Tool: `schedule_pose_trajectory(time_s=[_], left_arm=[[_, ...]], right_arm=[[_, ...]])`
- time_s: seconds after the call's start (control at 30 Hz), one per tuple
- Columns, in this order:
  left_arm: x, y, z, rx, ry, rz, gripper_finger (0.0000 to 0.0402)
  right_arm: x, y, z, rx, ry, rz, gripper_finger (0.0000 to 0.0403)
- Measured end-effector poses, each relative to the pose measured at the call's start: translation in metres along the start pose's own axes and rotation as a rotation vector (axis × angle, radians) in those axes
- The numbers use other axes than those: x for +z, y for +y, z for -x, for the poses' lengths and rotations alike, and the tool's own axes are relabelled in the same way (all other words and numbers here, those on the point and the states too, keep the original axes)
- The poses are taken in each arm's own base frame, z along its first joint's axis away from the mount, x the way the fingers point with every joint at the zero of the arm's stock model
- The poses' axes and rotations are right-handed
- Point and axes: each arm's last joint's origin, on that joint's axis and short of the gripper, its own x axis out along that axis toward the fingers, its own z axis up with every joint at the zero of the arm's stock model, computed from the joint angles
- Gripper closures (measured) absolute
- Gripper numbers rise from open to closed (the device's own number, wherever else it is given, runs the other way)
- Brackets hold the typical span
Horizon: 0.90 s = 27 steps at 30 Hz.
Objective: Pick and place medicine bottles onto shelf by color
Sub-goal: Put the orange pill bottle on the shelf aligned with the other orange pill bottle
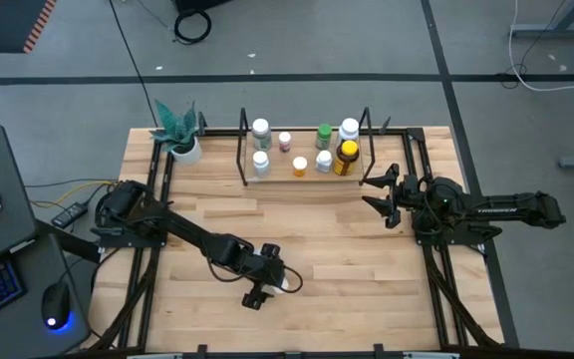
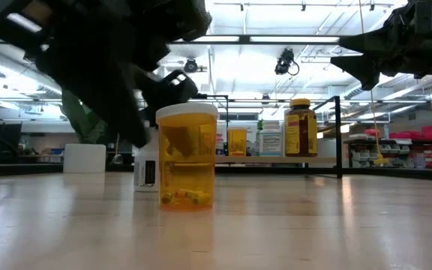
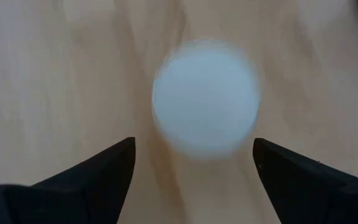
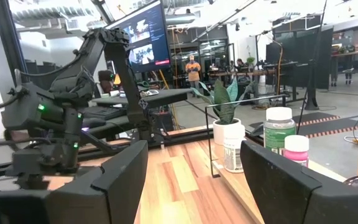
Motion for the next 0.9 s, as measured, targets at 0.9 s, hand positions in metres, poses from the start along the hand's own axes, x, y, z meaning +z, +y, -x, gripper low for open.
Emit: schedule_pose_trajectory(time_s=[0.9], left_arm=[[-0.043,-0.051,0.025,0.185,-0.180,0.038,0.0160]], right_arm=[[0.000,0.000,0.000,0.001,0.002,0.000,0.0138]])
